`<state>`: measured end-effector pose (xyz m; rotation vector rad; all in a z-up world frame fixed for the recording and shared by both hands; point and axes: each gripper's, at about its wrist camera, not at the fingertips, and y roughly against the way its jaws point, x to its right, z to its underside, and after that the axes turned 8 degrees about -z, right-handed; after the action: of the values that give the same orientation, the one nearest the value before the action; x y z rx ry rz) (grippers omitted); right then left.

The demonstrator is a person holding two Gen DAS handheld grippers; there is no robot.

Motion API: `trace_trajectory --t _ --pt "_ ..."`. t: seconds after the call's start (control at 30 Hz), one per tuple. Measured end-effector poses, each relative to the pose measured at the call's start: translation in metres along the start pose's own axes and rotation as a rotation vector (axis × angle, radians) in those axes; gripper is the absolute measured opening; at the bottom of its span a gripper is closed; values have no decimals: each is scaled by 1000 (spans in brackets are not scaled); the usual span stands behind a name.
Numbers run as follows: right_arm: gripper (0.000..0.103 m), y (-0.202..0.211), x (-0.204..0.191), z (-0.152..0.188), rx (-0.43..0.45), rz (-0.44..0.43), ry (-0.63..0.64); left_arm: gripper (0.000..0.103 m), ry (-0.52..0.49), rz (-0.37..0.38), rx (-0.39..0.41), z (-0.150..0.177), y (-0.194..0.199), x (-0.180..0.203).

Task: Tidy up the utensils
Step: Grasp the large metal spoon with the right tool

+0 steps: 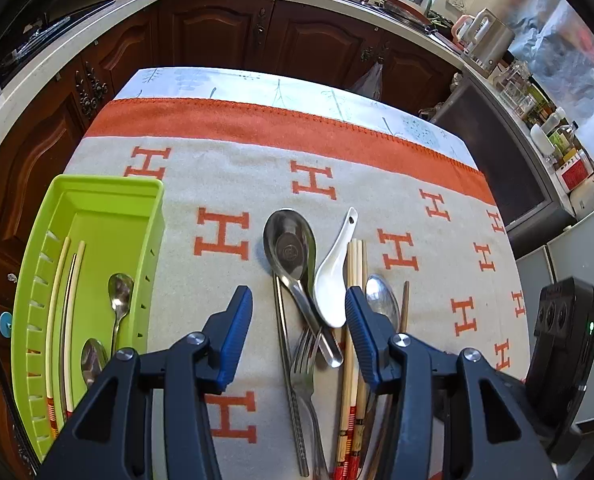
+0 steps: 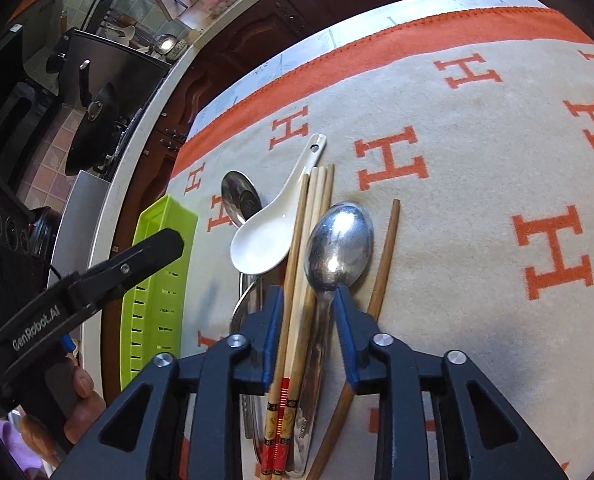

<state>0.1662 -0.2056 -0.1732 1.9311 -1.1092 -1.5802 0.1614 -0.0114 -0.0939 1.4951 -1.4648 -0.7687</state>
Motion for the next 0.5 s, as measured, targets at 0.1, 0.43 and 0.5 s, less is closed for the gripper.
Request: trace_trajectory --t 0.1,0.43,0.5 --pt "31 -4 -3 0 8 24 25 47 6 4 -5 -4 -3 1" --pt "3 -19 0 9 55 51 78 47 17 20 -32 -9 -18 5" --pt "3 -11 -1 10 92 57 89 47 19 24 -37 -9 -21 6"
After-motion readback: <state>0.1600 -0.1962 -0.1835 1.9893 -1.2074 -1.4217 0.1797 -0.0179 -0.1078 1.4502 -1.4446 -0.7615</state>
